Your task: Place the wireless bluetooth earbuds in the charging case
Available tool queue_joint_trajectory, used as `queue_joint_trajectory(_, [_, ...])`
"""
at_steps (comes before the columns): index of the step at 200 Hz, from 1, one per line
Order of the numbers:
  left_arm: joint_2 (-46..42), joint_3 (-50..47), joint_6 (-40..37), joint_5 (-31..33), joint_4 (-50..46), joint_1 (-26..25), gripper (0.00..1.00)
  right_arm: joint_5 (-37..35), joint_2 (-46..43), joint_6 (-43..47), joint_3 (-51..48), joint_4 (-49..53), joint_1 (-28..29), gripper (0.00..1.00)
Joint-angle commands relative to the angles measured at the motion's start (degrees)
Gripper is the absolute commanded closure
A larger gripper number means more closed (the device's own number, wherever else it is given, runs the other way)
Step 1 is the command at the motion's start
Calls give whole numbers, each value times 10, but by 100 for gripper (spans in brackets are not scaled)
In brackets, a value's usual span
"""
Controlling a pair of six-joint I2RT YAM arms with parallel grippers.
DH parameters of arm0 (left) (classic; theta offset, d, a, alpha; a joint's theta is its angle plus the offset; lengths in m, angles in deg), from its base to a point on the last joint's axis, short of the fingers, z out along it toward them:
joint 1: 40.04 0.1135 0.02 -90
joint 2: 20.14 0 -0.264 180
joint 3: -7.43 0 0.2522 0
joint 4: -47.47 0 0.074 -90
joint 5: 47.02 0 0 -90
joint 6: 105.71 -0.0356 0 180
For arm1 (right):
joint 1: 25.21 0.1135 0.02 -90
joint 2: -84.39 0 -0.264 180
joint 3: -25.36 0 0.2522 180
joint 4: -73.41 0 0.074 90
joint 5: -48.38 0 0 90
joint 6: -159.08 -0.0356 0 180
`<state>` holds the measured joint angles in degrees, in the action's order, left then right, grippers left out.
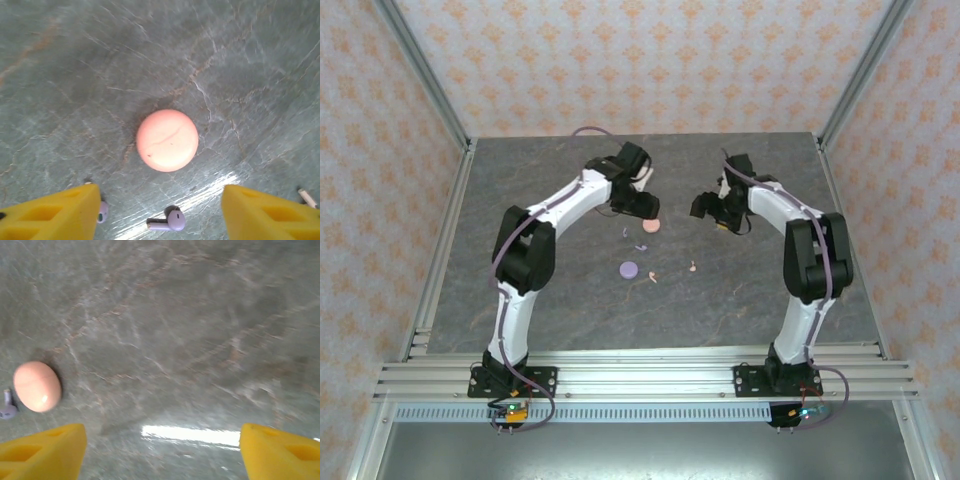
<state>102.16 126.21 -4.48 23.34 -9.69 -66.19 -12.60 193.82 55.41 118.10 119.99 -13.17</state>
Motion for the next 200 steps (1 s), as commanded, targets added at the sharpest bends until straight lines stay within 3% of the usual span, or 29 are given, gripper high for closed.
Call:
queue_joint_trajectory(1, [-11,-32,99,-43,52,37,45,19,45,2,57,34,25,29])
queue_joint_trajectory(16, [-11,-44,120,-42,58,45,53,30,75,-1,92,39,39,38])
queue_joint_trajectory(45, [2,-45,141,-46,56,46,58,67,118,-12,141,45,57,54])
queue_joint_trajectory(118, [37,-54,188,-99,102,47,61,142,168,-49,159,-2,65,67])
queue_joint_trajectory(200, [46,-105,235,-143,168,45,61,188,182,-71,155,-35,65,70])
